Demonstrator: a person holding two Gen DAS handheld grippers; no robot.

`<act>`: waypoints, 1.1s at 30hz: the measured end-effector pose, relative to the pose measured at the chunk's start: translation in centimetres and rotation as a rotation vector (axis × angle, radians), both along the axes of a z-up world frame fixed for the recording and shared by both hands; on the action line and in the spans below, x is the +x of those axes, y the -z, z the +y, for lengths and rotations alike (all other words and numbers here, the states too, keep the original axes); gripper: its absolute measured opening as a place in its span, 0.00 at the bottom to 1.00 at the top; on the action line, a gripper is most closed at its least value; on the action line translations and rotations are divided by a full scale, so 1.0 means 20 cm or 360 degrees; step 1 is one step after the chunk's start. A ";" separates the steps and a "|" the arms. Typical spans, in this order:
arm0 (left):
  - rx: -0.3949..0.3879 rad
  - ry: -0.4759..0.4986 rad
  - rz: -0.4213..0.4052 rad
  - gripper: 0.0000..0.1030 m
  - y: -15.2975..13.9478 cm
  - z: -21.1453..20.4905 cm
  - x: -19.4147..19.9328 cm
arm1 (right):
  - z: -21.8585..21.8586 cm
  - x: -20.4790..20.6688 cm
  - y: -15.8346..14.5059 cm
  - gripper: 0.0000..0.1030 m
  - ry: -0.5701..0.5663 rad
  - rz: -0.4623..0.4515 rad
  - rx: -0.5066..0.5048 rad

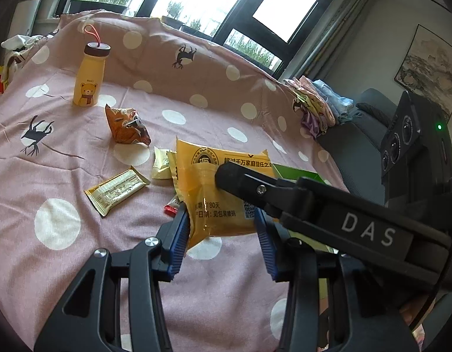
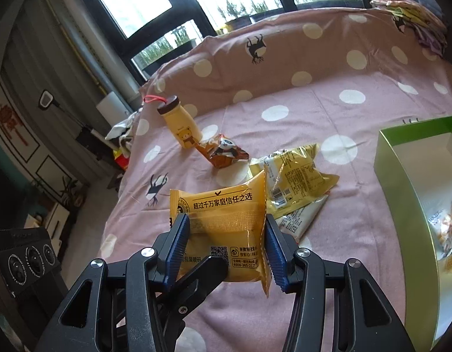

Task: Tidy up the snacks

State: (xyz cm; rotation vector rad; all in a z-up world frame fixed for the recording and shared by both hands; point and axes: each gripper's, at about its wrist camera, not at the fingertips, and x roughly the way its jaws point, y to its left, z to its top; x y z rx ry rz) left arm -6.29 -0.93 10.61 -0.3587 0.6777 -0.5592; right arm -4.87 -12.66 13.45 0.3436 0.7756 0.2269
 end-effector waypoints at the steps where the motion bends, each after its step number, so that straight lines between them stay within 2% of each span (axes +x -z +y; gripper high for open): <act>1: -0.0002 0.0002 -0.0009 0.42 0.00 0.00 0.00 | 0.00 0.00 -0.01 0.52 0.0002 -0.0009 -0.0005; 19: -0.0043 0.0012 -0.0128 0.42 -0.05 0.01 -0.06 | 0.04 -0.10 -0.09 0.52 0.0033 -0.0121 -0.0071; 33: -0.0054 0.0022 -0.0149 0.42 -0.06 0.00 -0.07 | 0.04 -0.12 -0.12 0.52 0.0047 -0.0143 -0.0099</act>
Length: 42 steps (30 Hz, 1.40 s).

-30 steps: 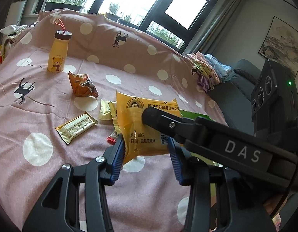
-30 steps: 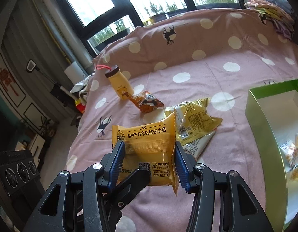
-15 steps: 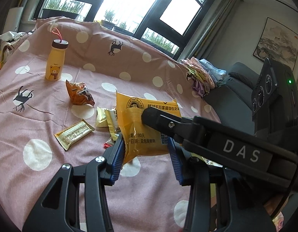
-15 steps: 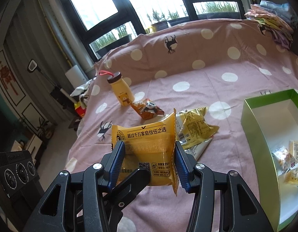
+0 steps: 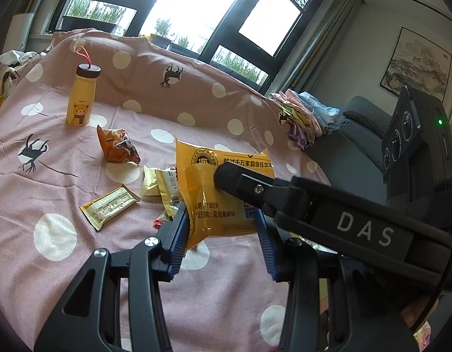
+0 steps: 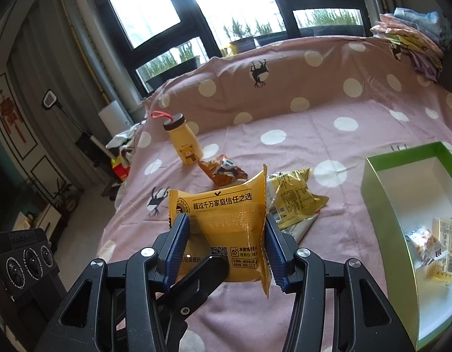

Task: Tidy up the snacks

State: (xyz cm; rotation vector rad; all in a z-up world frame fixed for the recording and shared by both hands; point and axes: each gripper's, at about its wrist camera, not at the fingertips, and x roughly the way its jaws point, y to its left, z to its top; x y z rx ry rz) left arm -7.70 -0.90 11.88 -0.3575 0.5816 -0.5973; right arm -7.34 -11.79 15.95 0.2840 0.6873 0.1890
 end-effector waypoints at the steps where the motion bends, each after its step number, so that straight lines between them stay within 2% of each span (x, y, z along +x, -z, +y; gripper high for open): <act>1: -0.0001 0.0001 0.0000 0.42 0.00 0.00 0.00 | 0.00 0.00 0.00 0.52 0.0001 -0.0002 0.0002; 16: -0.0048 0.0022 -0.0042 0.42 -0.02 -0.03 -0.03 | -0.04 -0.02 -0.04 0.52 0.0012 -0.0024 -0.0040; 25: -0.0016 0.0043 -0.0104 0.44 -0.07 -0.09 -0.05 | -0.07 -0.04 -0.07 0.52 0.0023 -0.0068 -0.0062; 42: 0.0080 0.0254 -0.0126 0.43 -0.14 -0.43 0.03 | -0.39 -0.06 -0.10 0.52 0.0208 -0.0115 0.0032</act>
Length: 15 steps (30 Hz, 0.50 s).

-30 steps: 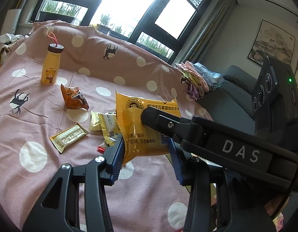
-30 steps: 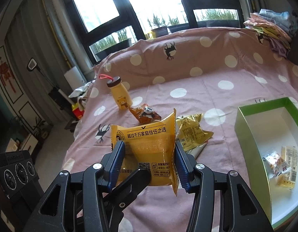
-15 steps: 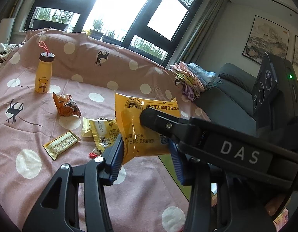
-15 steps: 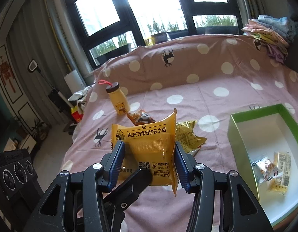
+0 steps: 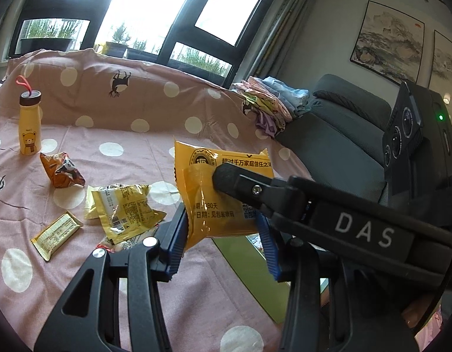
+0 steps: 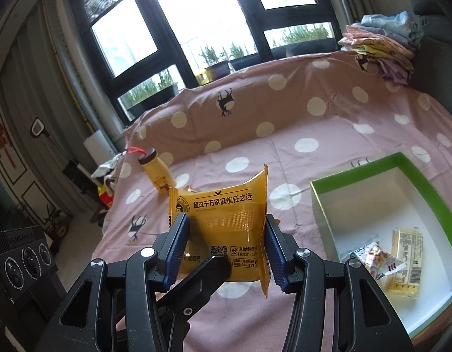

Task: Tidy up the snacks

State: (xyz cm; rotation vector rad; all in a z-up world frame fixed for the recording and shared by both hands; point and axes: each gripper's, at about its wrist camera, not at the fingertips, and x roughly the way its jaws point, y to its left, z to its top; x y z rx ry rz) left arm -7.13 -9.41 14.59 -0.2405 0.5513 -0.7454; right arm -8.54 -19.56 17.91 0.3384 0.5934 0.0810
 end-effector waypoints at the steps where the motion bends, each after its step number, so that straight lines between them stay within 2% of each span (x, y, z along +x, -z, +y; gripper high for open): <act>1: 0.0011 0.0015 0.0000 0.43 0.00 -0.03 0.01 | -0.02 0.00 0.00 0.52 0.0019 0.0000 0.0010; 15: 0.0125 0.0217 0.0042 0.43 0.03 -0.36 0.09 | -0.34 -0.01 0.07 0.52 0.0248 0.0039 0.0163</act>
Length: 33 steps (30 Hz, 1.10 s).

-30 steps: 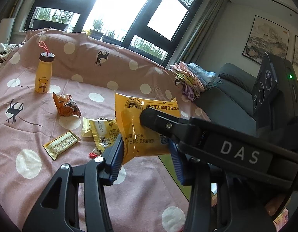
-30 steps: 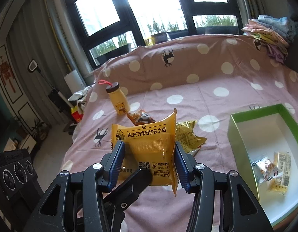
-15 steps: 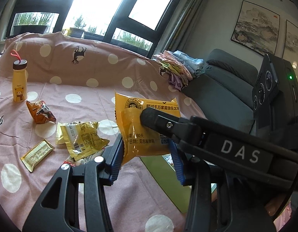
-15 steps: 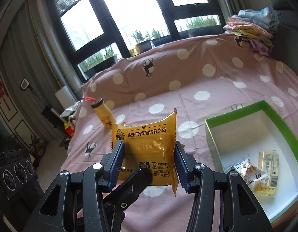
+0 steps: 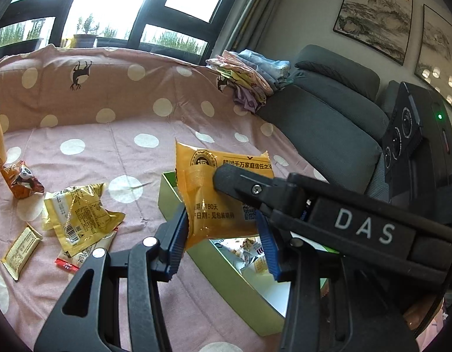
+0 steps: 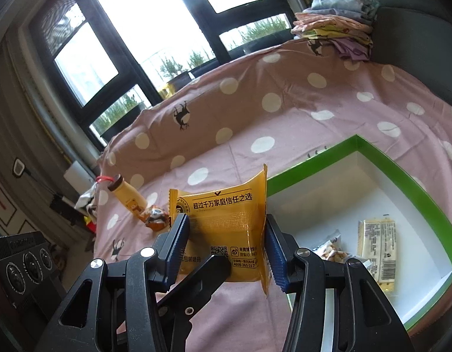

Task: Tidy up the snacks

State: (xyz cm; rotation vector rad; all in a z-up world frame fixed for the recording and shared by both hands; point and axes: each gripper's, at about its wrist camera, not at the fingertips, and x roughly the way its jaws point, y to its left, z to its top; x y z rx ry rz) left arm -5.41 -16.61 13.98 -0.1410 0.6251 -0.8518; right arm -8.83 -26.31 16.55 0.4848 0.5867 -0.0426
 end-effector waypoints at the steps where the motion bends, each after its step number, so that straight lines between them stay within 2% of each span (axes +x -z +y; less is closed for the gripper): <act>1: 0.0002 0.0019 0.0008 0.43 0.00 -0.02 0.00 | -0.02 0.00 0.01 0.52 0.0015 0.0003 0.0008; 12: 0.0078 0.0165 0.0080 0.43 0.06 -0.19 0.05 | -0.19 -0.04 0.06 0.52 0.0176 0.0065 0.0079; 33: 0.0227 0.0267 0.0249 0.43 0.16 -0.40 0.10 | -0.40 -0.04 0.21 0.52 0.0306 0.0226 0.0240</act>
